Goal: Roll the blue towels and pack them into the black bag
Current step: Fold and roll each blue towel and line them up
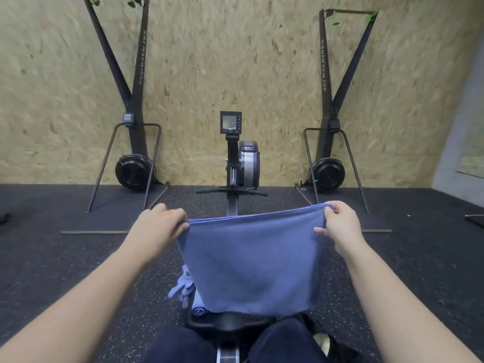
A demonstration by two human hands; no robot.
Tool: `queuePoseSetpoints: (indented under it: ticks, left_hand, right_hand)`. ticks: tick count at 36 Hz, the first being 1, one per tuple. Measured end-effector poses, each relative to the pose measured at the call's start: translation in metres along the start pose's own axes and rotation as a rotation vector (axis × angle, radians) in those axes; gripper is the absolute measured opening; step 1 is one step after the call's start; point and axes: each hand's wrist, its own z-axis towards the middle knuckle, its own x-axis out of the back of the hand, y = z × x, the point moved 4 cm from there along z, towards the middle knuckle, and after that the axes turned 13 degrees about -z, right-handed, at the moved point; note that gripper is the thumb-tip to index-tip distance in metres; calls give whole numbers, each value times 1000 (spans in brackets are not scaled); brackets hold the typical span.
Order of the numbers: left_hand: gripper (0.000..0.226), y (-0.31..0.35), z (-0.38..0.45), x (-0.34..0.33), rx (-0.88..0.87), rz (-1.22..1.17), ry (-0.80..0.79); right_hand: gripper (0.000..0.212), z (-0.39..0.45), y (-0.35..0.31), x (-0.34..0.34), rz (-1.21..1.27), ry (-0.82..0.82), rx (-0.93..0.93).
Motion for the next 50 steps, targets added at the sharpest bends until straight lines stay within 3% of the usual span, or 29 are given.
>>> queuePoseSetpoints:
  ticks: [4, 7, 15, 21, 24, 31, 36, 45, 50]
  left_hand:
    - [19, 3, 5, 12, 29, -44, 128]
    - [13, -10, 10, 8, 66, 1, 91]
    - [28, -14, 13, 4, -5, 167, 3]
    - [30, -15, 12, -2, 17, 185, -25]
    - [24, -17, 11, 0, 21, 166, 26]
    - [19, -23, 6, 6, 25, 145, 65]
    - [18, -23, 4, 6, 40, 138, 63]
    - [12, -18, 3, 7, 164, 107, 34]
    - [14, -20, 3, 4, 351, -212, 37]
  right_hand:
    - [21, -2, -2, -1, -13, -21, 3]
    - [23, -3, -6, -2, -143, -42, 66]
    - [25, -15, -20, -1, -287, -5, 216]
    - [13, -26, -22, -9, -152, 21, 256]
    - [31, -30, -20, -10, -101, 4, 279]
    - [37, -35, -19, -9, -110, -1, 349]
    - [16, -31, -18, -11, -104, 9, 385]
    - [21, -28, -14, -8, -219, 231, 410]
    - [26, -24, -12, -3, -357, 374, 331]
